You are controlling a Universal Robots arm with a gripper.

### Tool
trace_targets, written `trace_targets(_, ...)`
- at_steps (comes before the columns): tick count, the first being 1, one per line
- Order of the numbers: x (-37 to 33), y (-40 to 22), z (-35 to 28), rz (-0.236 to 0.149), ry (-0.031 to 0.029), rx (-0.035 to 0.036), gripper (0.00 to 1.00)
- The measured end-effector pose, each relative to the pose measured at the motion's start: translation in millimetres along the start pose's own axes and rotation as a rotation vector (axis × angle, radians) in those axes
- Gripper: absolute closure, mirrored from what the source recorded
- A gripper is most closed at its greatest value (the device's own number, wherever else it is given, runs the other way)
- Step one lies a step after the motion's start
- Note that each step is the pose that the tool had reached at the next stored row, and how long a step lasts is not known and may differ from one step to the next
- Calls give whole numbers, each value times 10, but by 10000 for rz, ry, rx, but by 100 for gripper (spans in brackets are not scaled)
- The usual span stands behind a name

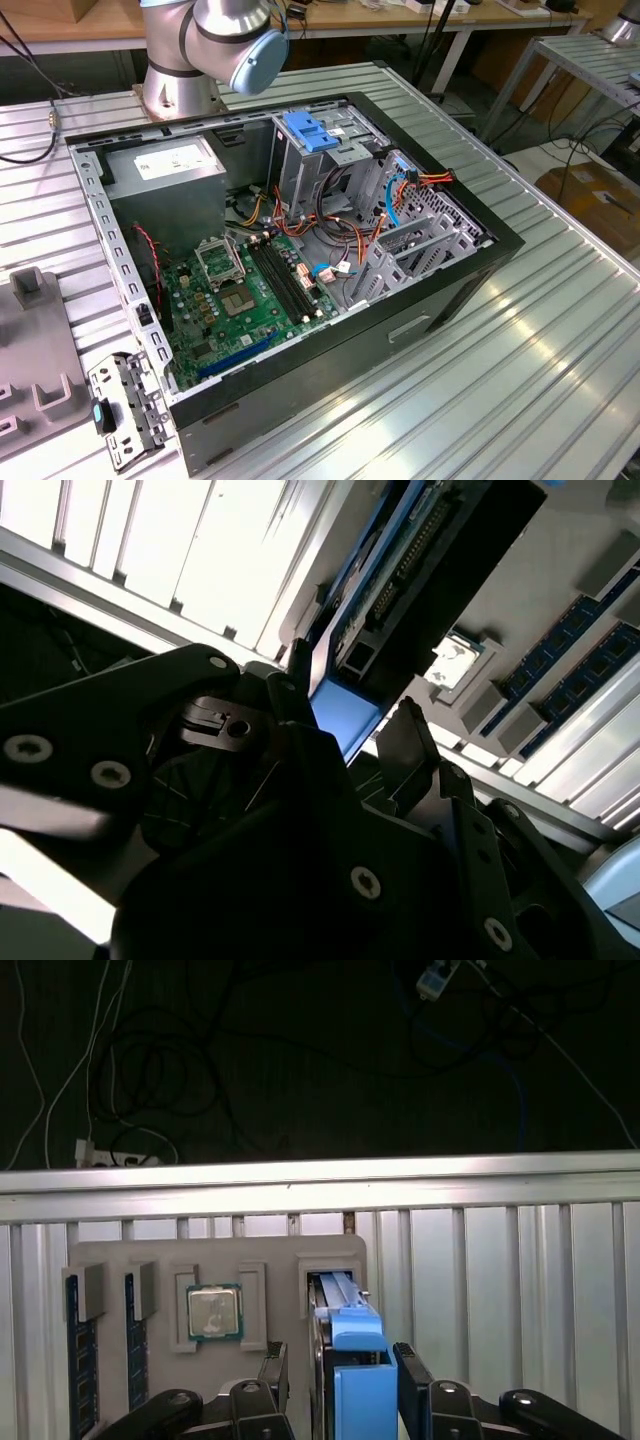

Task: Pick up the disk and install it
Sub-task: 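Pick up the disk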

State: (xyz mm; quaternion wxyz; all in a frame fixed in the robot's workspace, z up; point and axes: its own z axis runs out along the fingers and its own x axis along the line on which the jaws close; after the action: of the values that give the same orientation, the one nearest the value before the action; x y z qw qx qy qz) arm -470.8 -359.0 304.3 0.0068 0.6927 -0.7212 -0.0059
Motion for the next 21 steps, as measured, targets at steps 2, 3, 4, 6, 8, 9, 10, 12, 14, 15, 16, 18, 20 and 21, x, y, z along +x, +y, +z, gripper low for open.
trace_targets(2, 3, 7, 38, -10, 0, 26, 46)
trace_targets(3, 3, 7, 55, -13, -1, 45, 46)
trace_targets(4, 3, 7, 65, -15, -1, 59, 46)
trace_targets(6, 3, 7, 78, -16, -2, 75, 46)
trace_targets(8, -5, 7, 83, -15, -3, 78, 46)
trace_targets(9, -8, 7, 85, -16, -3, 79, 46)
trace_targets(10, -9, 7, 87, -17, -3, 78, 46)
trace_targets(12, -14, 7, 89, -16, -2, 77, 46)
trace_targets(14, -14, 7, 90, -17, -2, 75, 46)
trace_targets(15, -14, 7, 90, -17, -2, 76, 46)
trace_targets(16, -14, 7, 91, -16, -2, 76, 46)
trace_targets(18, -14, 7, 91, -16, -2, 77, 46)
trace_targets(20, -14, 7, 92, -16, -3, 77, 46)
trace_targets(21, -14, 7, 92, -16, -3, 77, 46)
